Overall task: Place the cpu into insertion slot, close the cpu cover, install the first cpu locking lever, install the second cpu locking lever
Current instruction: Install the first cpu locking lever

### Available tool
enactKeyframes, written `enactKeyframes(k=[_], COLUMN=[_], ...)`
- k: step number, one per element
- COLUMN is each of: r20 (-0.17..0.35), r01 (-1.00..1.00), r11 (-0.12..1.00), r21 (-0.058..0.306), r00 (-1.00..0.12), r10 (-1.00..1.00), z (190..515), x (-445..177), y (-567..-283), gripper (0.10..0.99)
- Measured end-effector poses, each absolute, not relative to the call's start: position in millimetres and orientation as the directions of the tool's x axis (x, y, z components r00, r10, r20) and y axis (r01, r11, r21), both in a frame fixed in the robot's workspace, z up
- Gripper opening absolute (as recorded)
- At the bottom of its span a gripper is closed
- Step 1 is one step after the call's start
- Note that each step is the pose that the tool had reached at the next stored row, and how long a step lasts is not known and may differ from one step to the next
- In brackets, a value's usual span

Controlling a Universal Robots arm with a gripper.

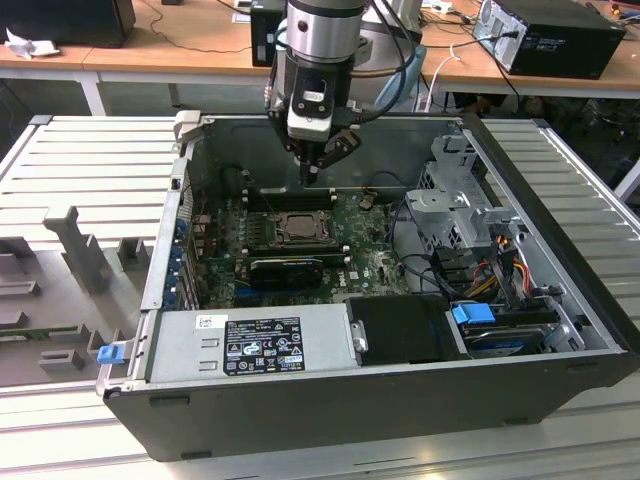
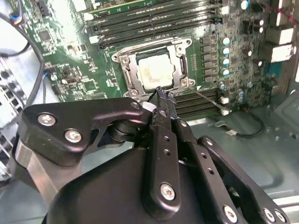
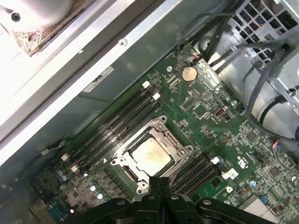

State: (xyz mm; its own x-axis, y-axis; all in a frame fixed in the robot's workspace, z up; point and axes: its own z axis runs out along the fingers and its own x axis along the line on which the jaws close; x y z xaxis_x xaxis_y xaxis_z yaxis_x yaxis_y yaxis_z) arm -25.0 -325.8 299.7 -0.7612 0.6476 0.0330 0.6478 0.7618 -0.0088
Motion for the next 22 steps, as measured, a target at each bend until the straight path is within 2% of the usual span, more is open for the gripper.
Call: enactKeyframes(k=[7, 14, 22], r20=[0.033, 0.033, 0.033], r01=[0.421, 0.262, -0.036], r11=[0.907, 0.965, 0.999], r21=[-0.009, -0.009, -0.009], r00=[-0.906, -0.965, -0.999], r10=[0.422, 0.262, -0.035], z=[299.3, 299.2, 298.7], x=[-25.0, -25.0, -24.9], y=[-325.8, -325.8, -325.8], gripper=[0.106, 0.106, 0.106])
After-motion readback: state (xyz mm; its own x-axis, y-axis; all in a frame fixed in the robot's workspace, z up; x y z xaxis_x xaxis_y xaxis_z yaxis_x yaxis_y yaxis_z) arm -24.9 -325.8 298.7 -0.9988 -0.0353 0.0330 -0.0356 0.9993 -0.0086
